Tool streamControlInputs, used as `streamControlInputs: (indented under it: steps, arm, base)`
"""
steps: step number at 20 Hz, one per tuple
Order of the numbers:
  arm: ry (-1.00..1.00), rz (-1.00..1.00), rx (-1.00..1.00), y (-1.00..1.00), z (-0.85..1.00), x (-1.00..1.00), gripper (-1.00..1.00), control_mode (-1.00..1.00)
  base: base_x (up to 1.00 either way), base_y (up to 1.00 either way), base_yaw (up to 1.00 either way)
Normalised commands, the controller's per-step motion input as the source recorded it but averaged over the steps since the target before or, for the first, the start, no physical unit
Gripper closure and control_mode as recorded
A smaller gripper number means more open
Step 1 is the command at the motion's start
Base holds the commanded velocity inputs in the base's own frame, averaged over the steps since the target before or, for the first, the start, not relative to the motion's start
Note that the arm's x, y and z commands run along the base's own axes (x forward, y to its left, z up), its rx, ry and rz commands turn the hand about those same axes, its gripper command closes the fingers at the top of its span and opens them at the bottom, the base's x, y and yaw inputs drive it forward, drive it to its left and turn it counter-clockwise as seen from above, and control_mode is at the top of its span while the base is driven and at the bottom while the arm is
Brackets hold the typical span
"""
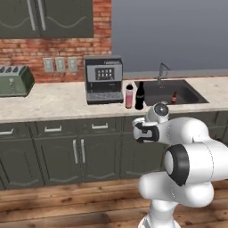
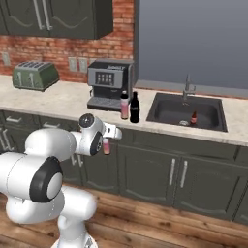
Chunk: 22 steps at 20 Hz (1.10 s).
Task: Place the large bottle from the dining counter next to the other large bottle outside the sink, and place the small bottle from the dining counter next to the other small bottle inside the sink.
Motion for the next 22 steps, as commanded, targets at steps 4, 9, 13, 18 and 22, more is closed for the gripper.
streamControlInputs:
  steps: [4, 9, 13, 18, 22]
  arm:
    - [0.0, 0.0, 0.0, 0.0, 0.0, 0.0, 1.0, 1.0]
    - [0.0, 0.0, 0.0, 0.0, 0.0, 0.0, 1.0, 1.0]
    - [0.0, 0.0, 0.0, 0.0, 0.0, 0.0, 1.0, 1.0]
    - [0.0, 0.0, 0.0, 0.0, 0.0, 0.0, 1.0, 1.0]
    - [0.0, 0.0, 0.0, 0.0, 0.0, 0.0, 1.0, 1.0]
  base:
    - [0.36, -0.59, 0.0]
    - [0.34, -0.58, 0.0]
    - [0.43, -0.54, 0.0]
    - [0.53, -0.48, 0.0]
    - [0.54, -0.4, 0.0]
